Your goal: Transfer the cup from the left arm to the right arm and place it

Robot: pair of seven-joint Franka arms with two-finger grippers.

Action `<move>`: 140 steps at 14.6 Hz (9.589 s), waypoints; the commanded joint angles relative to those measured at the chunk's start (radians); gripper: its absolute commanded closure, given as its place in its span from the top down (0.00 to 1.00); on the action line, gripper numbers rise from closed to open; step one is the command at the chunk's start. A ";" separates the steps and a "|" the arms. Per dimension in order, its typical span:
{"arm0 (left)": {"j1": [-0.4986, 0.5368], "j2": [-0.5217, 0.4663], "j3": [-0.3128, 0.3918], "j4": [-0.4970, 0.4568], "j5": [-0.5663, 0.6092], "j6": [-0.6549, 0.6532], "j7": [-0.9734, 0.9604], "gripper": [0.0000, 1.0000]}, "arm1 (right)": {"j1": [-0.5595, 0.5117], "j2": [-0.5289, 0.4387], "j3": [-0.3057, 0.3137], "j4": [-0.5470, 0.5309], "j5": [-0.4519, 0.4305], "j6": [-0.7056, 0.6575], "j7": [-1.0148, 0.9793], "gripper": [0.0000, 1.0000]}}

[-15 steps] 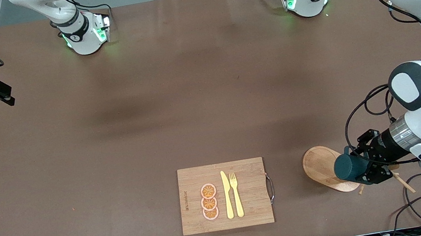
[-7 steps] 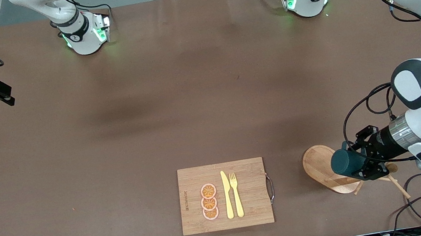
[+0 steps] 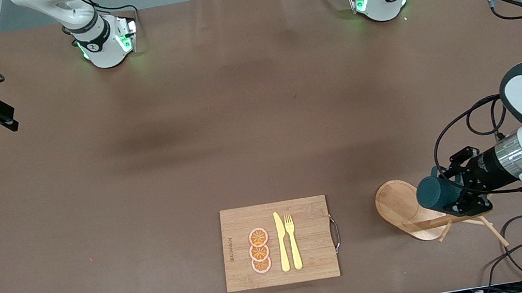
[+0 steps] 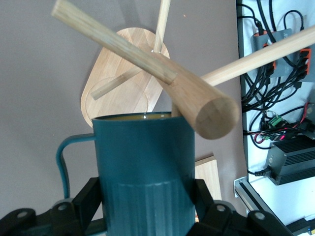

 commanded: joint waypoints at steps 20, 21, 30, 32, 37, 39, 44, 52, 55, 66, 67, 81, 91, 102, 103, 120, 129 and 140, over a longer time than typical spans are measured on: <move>-0.332 -0.042 -0.107 0.002 0.454 -0.015 0.022 0.58 | -0.012 -0.014 0.004 0.002 0.017 -0.009 -0.022 1.00; -0.361 -0.037 -0.107 0.002 0.499 -0.015 0.015 0.58 | -0.012 -0.014 0.004 0.002 0.017 -0.009 -0.022 1.00; -0.668 0.049 -0.102 0.002 0.898 0.023 -0.234 0.58 | -0.012 -0.014 0.004 0.000 0.016 -0.011 -0.024 1.00; -0.730 0.096 -0.102 0.002 1.022 0.072 -0.356 0.58 | -0.012 -0.014 0.004 0.000 0.017 -0.011 -0.025 1.00; -0.849 0.184 -0.101 0.001 1.330 0.101 -0.508 0.58 | -0.013 -0.014 0.004 -0.004 0.017 -0.011 -0.025 1.00; -0.897 0.228 -0.101 -0.001 1.482 0.116 -0.626 0.58 | -0.015 -0.016 0.004 -0.006 0.016 -0.014 -0.025 1.00; -0.981 0.337 -0.101 -0.002 1.887 0.117 -0.882 0.59 | -0.015 -0.014 0.004 -0.006 0.016 -0.015 -0.025 1.00; -1.050 0.475 -0.099 -0.005 2.236 0.097 -1.075 0.64 | -0.015 -0.014 0.004 -0.006 0.016 -0.015 -0.025 1.00; -1.072 0.515 -0.099 -0.007 2.288 0.063 -1.076 0.70 | -0.015 -0.014 0.004 -0.004 0.016 -0.015 -0.025 1.00; -1.182 0.446 -0.202 -0.021 1.940 -0.086 -1.197 1.00 | -0.012 -0.014 0.004 -0.004 0.016 -0.012 -0.025 1.00; -1.182 0.414 -0.220 -0.021 1.882 -0.100 -1.193 1.00 | -0.012 -0.014 0.004 -0.004 0.017 -0.012 -0.025 1.00; -0.786 -0.117 -0.254 -0.021 1.003 -0.137 -0.483 1.00 | -0.012 -0.011 0.004 -0.019 0.098 -0.009 -0.013 1.00; -0.261 -0.292 -0.262 -0.018 0.613 -0.305 0.247 1.00 | 0.250 0.030 0.012 -0.228 0.110 0.297 0.368 1.00; 0.066 -0.437 -0.237 -0.025 0.375 -0.505 0.878 1.00 | 0.464 0.308 0.010 -0.334 0.096 0.716 0.628 1.00; 0.069 -0.444 -0.237 -0.021 0.375 -0.558 0.883 1.00 | 0.488 0.345 0.009 -0.337 0.094 0.759 0.663 1.00; 0.045 -0.726 -0.132 -0.357 0.366 -0.512 1.025 1.00 | 0.563 0.535 -0.001 -0.382 0.030 0.939 0.752 0.98; -0.058 -0.737 0.025 -0.366 0.364 -0.509 1.188 1.00 | 0.565 0.586 0.003 -0.268 0.025 0.824 0.893 0.42; -0.046 -0.735 0.022 -0.361 0.364 -0.505 1.185 1.00 | 0.559 0.536 0.006 -0.247 0.027 0.729 0.906 0.00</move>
